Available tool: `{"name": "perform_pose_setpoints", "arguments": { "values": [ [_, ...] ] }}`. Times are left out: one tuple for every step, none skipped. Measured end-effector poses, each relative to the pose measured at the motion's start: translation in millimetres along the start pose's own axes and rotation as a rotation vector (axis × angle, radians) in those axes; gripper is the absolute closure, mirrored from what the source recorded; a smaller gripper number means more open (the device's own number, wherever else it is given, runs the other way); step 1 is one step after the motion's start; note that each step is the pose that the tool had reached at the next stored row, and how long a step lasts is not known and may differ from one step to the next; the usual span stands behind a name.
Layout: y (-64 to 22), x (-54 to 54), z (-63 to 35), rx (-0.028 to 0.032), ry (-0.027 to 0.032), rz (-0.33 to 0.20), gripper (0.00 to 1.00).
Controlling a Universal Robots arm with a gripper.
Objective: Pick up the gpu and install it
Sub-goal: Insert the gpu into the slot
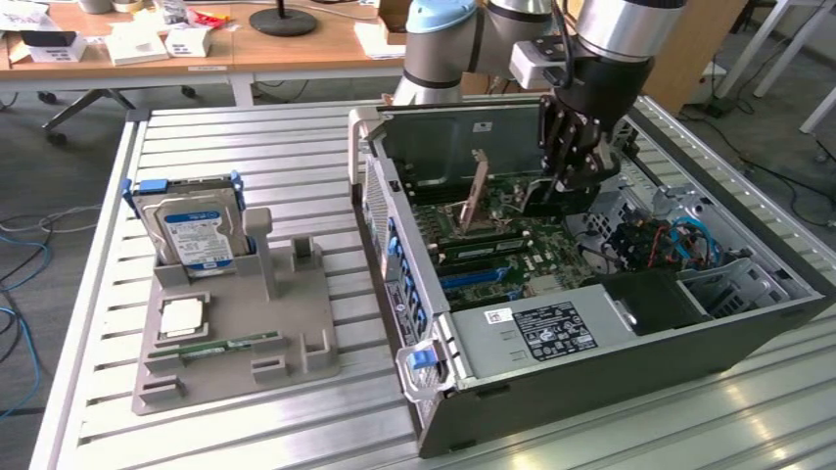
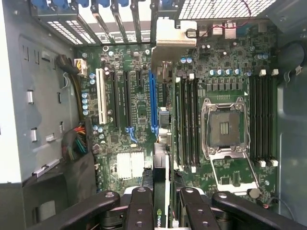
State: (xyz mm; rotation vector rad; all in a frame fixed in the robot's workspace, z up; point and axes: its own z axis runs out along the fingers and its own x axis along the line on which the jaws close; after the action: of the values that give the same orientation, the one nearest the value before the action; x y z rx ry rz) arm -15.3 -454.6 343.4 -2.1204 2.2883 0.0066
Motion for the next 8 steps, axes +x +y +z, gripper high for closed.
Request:
{"name": "perform_pose_setpoints", "arguments": {
  "values": [
    [0.5, 0.1, 1.9, 0.0, 0.0, 0.0, 0.74],
    [0.8, 0.1, 3.6, 0.0, 0.0, 0.0, 0.74],
    [1.0, 0.2, 5.2, -0.0001, 0.0, 0.0, 0.74],
    [1.1, 0.2, 6.5, 0.0, 0.0001, 0.0, 0.74],
    [1.1, 0.3, 7.8, 0.0, 0.0001, 0.0, 0.74],
    [1.2, 0.3, 8.8, 0.0, -0.0001, 0.0, 0.74],
    [1.2, 0.3, 9.5, 0.0, 0.0, 0.0, 0.74],
    [1.3, 0.3, 9.8, 0.0, 0.0001, 0.0, 0.74]
  ]
}}
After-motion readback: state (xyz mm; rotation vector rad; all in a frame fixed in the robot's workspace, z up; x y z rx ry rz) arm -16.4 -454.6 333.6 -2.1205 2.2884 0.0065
